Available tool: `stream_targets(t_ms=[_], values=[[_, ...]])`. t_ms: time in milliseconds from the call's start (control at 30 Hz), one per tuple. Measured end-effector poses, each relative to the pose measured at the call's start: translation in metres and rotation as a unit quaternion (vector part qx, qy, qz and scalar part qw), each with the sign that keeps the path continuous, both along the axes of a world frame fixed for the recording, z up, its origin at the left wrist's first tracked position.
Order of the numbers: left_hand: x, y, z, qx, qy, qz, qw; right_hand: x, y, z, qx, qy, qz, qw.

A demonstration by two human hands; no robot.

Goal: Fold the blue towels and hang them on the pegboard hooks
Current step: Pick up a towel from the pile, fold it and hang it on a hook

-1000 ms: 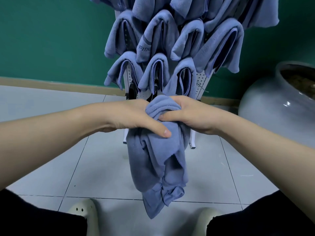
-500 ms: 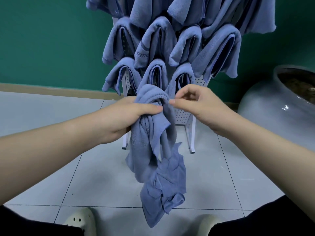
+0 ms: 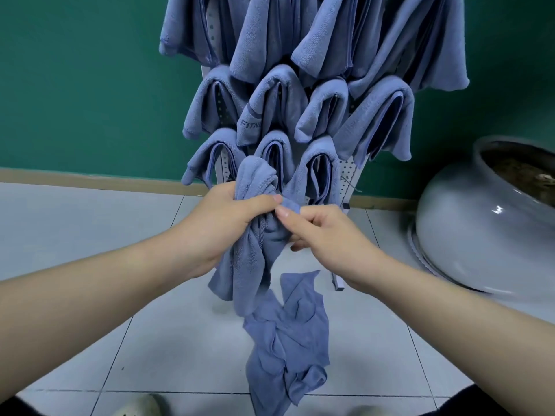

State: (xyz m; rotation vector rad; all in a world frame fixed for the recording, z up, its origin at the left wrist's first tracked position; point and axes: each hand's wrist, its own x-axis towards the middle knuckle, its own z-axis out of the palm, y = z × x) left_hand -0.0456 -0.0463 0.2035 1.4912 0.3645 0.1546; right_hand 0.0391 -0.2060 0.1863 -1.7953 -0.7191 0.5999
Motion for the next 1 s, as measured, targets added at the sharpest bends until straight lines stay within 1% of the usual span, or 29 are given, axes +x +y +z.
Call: stream_targets(t_ms=[100,167,267,333,467,600,800,900,1000], values=[[-0.001,0.001,0.005,-0.017,0.011,-0.017,1.000,0.007,0.003,-0.002,0.050,-0.040,-0.047,0.997],[0.000,0.003,0.008,-0.044,0.015,-0.009,0.999,0.012,0.002,0.001,0.068,-0.056,-0.075,0.993],[0.003,0.007,0.012,-0.127,0.002,0.005,0.992,0.022,-0.003,0.004,0.111,-0.017,-0.108,0.988],[0.003,0.011,0.011,-0.151,-0.010,0.008,0.988,0.029,-0.007,0.008,0.125,0.000,-0.112,0.986],[0.006,0.024,0.006,-0.107,-0.010,0.019,0.994,0.042,-0.013,0.016,0.148,0.033,-0.114,0.982],[0.008,0.039,0.008,-0.131,-0.025,0.049,0.990,0.055,-0.024,0.027,0.149,0.060,-0.153,0.975],[0.008,0.063,0.019,-0.161,-0.056,0.139,0.975,0.079,-0.042,0.039,0.128,0.046,-0.214,0.967],[0.006,0.069,0.023,-0.154,-0.061,0.170,0.971,0.089,-0.047,0.040,0.126,0.036,-0.233,0.964],[0.008,0.074,0.020,-0.132,-0.061,0.177,0.973,0.093,-0.045,0.041,0.128,0.063,-0.243,0.959]])
